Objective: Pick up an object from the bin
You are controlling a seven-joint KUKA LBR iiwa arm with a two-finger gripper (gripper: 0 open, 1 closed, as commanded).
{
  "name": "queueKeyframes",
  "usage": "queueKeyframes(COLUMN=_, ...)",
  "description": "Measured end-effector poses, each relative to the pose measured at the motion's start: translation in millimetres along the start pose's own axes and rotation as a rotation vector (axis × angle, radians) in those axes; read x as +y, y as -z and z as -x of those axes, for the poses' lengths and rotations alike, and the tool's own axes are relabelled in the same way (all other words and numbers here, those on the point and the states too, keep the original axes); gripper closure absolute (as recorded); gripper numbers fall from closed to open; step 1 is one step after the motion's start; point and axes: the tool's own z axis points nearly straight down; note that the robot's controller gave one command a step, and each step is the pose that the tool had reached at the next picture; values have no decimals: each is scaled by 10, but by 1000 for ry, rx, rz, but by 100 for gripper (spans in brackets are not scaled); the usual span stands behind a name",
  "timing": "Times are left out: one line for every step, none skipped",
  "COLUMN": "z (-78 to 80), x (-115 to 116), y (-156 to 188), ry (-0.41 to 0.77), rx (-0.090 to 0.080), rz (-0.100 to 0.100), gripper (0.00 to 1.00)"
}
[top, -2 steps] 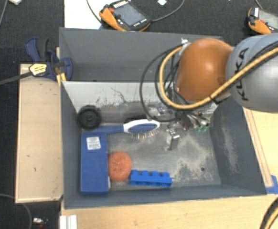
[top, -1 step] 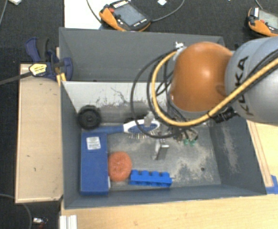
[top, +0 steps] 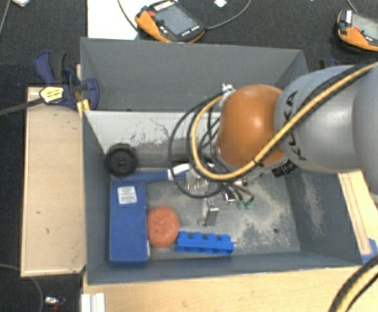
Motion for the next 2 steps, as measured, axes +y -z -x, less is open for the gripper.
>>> queueKeyframes(z=43, x=-916, y=689, ry=107, rx=-25, rz=-3, gripper=0)
queueKeyframes(z=20, x=132, y=-584, ry=28, rx=10, rz=4, gripper=0)
